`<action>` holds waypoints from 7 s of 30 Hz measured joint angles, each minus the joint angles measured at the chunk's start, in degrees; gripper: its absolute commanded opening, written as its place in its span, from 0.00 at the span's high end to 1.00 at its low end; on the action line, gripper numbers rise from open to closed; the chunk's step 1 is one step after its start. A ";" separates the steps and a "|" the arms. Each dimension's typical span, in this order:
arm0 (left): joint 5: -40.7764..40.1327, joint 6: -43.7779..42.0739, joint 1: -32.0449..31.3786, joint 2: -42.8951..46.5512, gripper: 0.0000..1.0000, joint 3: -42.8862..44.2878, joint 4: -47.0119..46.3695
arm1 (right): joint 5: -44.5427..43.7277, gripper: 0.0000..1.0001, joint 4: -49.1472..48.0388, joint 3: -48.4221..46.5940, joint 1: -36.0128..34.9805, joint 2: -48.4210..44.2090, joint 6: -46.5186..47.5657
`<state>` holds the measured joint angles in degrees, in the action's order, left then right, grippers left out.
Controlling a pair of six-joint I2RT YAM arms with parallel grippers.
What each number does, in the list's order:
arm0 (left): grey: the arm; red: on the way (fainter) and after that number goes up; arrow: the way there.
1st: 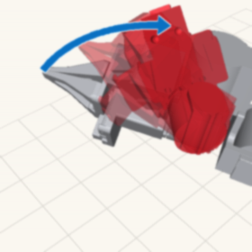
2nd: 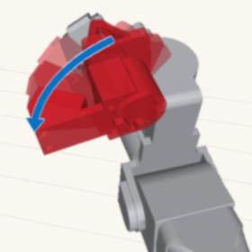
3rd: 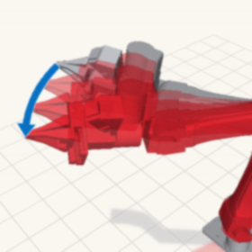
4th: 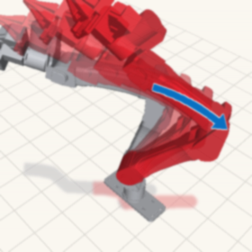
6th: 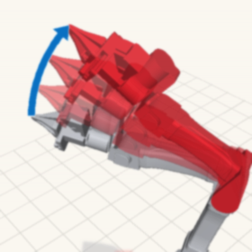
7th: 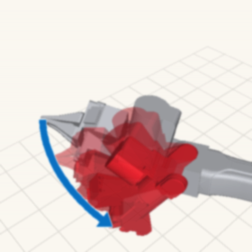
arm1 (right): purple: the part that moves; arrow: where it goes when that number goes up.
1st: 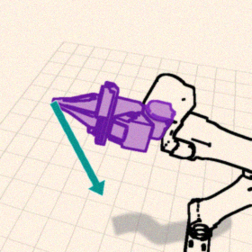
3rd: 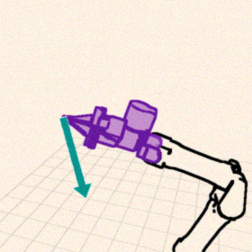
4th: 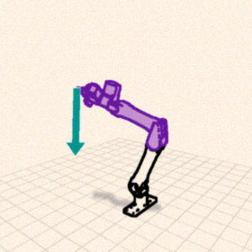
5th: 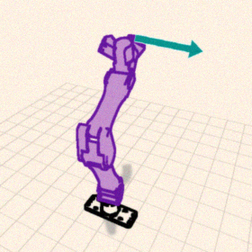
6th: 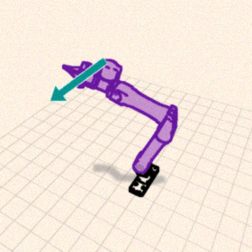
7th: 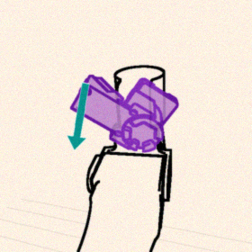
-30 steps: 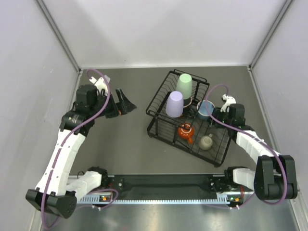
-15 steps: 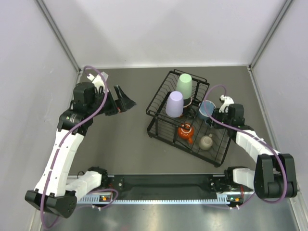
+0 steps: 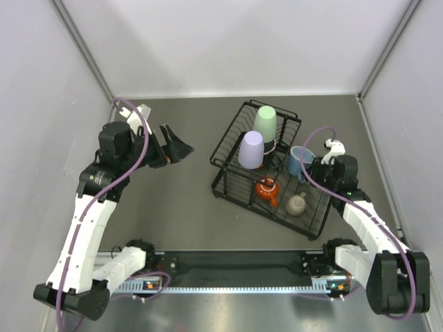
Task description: Unload the cups from the dish rack
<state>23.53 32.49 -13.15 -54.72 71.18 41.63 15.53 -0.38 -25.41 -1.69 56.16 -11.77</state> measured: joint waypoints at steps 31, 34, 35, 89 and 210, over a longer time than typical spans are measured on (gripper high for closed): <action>1.40 2.67 0.00 0.96 0.05 2.82 0.00 | -0.33 1.00 8.92 -4.79 3.52 -16.72 -17.00; 2.12 3.41 0.00 0.98 0.05 3.76 -0.02 | -0.31 1.00 9.27 -5.75 3.80 -18.32 -18.95; 2.34 3.61 0.00 0.98 0.05 4.00 -0.07 | -0.28 1.00 9.31 -6.12 3.87 -18.69 -19.56; 8.00 53.31 -9.07 -16.13 0.20 -2.75 -69.35 | -6.97 1.00 -20.90 -28.02 -15.65 -2.36 -56.04; -14.23 -4.42 18.43 -54.16 1.00 19.30 -6.43 | -32.00 0.00 12.04 -30.73 -36.92 -20.57 -9.86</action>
<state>9.30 28.08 5.28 -108.88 90.48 35.20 -16.47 11.66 -56.14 -38.61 35.59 -21.63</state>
